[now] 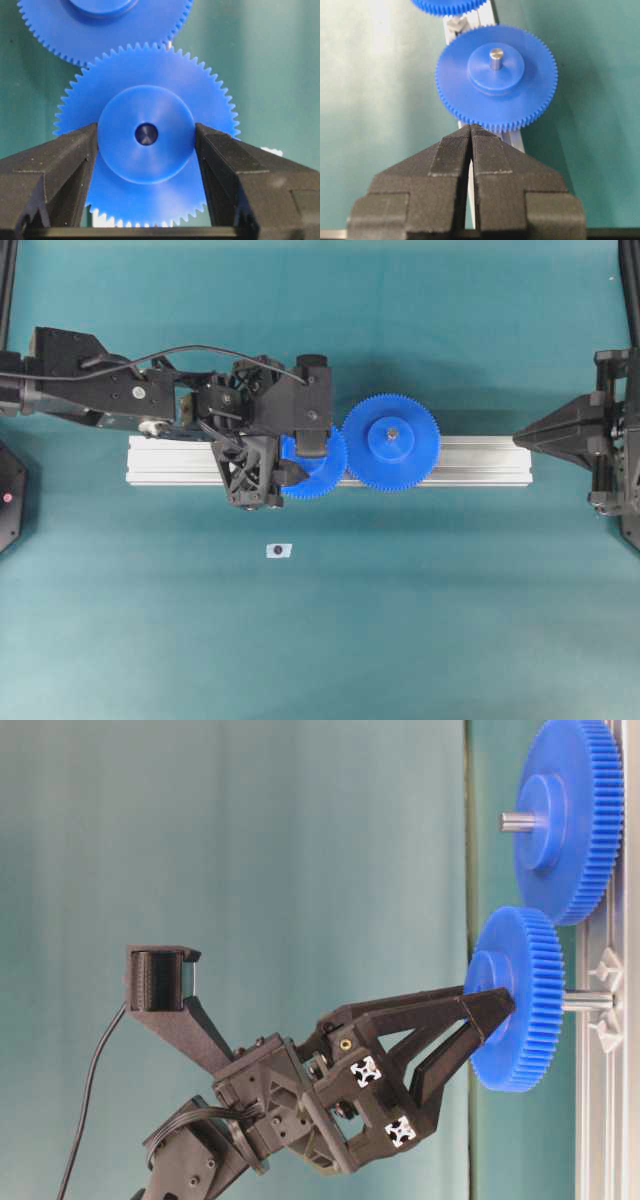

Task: Find the location of the shaft and insert the small gear.
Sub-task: 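Align the gear's bore over the shaft beside the large gear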

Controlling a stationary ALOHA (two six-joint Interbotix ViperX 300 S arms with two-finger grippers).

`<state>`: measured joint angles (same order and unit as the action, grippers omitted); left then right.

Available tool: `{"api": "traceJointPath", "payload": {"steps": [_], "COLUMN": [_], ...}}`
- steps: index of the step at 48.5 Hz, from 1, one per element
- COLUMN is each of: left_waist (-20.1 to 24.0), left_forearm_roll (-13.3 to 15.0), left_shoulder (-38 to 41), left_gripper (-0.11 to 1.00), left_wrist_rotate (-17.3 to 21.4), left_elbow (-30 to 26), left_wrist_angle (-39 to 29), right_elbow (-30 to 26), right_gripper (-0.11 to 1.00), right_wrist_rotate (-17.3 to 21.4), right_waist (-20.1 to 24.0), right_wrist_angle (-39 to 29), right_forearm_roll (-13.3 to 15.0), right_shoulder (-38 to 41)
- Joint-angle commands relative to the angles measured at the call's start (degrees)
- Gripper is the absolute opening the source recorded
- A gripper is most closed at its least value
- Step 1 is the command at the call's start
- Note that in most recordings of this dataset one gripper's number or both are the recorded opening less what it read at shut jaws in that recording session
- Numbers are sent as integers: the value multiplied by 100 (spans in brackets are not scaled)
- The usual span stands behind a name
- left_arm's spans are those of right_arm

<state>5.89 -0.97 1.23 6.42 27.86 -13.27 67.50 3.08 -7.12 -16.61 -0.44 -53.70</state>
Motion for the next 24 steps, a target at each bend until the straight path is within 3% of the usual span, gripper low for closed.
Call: {"api": "traceJointPath", "payload": {"steps": [1,12,19,24], "left_waist": [62,62,62,62], "left_forearm_roll": [-18,-18,-18,-18], "left_shoulder": [-18,-26,-18,-18], "left_gripper": [65,65,80,83], "left_wrist_rotate": [-44,-123,-123,-114], "left_elbow": [-70,-70,-79,-70], "left_wrist_angle": [-9,-141,-202,-220], "right_elbow": [-53,-35,-26,-26], "right_gripper": [5,5,5,5], "right_wrist_rotate": [53,53,53,53], "right_waist": [-18,-9,-18,-18], "right_wrist_angle": [53,53,44,44], "right_forearm_roll": [-18,-26,-26,-26], "right_shoulder": [18,-18,-35,-35]}}
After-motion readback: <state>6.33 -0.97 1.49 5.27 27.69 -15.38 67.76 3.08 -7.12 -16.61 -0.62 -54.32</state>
